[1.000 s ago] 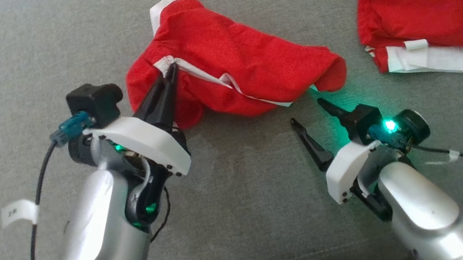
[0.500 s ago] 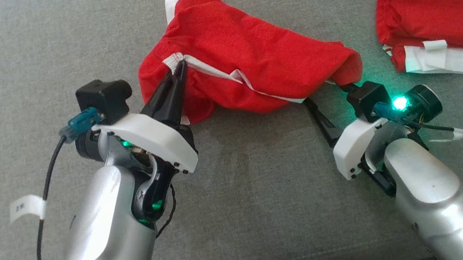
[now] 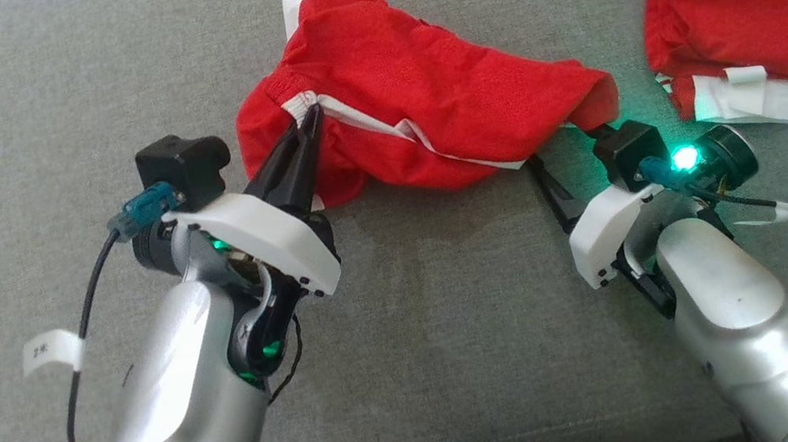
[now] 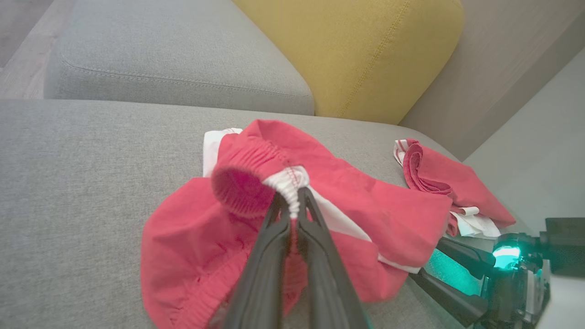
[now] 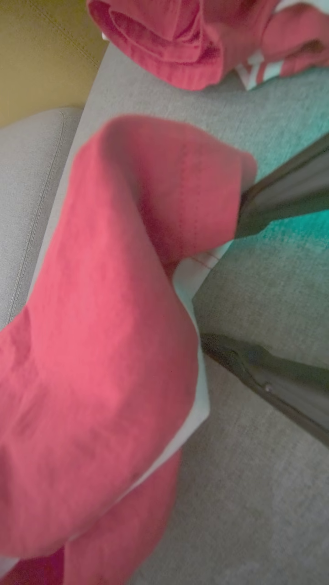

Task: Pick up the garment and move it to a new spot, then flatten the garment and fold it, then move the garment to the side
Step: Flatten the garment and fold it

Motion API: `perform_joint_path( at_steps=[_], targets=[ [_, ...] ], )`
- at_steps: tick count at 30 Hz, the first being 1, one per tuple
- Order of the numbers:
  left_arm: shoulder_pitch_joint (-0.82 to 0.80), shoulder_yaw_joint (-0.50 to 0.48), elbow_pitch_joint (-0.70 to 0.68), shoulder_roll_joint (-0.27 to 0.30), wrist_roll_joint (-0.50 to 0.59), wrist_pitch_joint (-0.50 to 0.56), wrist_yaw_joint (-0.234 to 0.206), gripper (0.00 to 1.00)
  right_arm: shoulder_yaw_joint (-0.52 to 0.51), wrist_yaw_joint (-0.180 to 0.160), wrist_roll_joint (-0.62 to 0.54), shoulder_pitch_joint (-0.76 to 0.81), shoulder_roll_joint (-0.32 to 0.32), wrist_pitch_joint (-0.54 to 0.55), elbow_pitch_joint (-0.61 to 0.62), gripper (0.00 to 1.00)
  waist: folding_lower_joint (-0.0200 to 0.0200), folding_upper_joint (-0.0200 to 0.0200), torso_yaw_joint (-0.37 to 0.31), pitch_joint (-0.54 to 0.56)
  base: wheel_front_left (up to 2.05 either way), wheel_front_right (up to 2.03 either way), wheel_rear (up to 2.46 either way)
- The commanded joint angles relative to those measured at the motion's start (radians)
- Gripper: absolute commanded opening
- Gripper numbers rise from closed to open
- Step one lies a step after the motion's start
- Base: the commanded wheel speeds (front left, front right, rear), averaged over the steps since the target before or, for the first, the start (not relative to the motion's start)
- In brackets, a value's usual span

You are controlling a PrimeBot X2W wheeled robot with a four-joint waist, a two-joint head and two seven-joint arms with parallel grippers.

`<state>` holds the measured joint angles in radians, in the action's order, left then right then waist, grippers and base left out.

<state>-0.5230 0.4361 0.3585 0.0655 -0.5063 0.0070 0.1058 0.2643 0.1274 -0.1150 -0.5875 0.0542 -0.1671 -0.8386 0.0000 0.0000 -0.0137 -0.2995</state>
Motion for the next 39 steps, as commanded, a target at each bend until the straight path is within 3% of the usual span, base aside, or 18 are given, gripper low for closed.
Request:
perform_joint_path(
  at_steps=[1,12,20,31,33,39],
  targets=[
    [-0.054,-0.031,-0.029,0.022,-0.008,-0.006,-0.002,0.0,0.01,0.003,-0.006,-0.03,-0.004,-0.01,0.028,1.0,0.0,0.0,0.0,0.0,0.0,0.0,0.0],
    [-0.057,-0.026,-0.025,0.033,-0.012,-0.004,-0.007,0.0,-0.036,0.003,-0.007,-0.022,-0.004,0.013,0.056,1.0,0.0,0.0,0.0,0.0,0.0,0.0,0.0],
    [-0.065,-0.016,-0.025,0.031,-0.015,-0.003,-0.007,0.0,-0.071,0.003,0.143,-0.032,-0.004,0.054,0.028,1.0,0.0,0.0,0.011,-0.007,0.0,0.0,0.0],
    [-0.071,-0.01,-0.017,0.033,-0.021,-0.01,-0.012,0.0,0.019,0.003,0.256,-0.046,-0.004,0.09,-0.021,1.0,0.0,0.0,0.02,-0.007,0.0,0.0,0.0],
    [-0.072,-0.01,-0.016,0.033,-0.022,-0.012,-0.013,0.0,0.036,0.003,0.272,-0.049,-0.004,0.1,-0.028,0.0,0.0,0.0,0.02,-0.005,0.0,0.0,0.0],
    [-0.069,-0.006,-0.001,0.04,-0.018,-0.026,-0.019,0.0,0.069,0.003,0.304,-0.054,-0.004,0.118,-0.042,0.0,0.0,0.0,0.015,0.014,0.0,0.0,0.0]
  ],
)
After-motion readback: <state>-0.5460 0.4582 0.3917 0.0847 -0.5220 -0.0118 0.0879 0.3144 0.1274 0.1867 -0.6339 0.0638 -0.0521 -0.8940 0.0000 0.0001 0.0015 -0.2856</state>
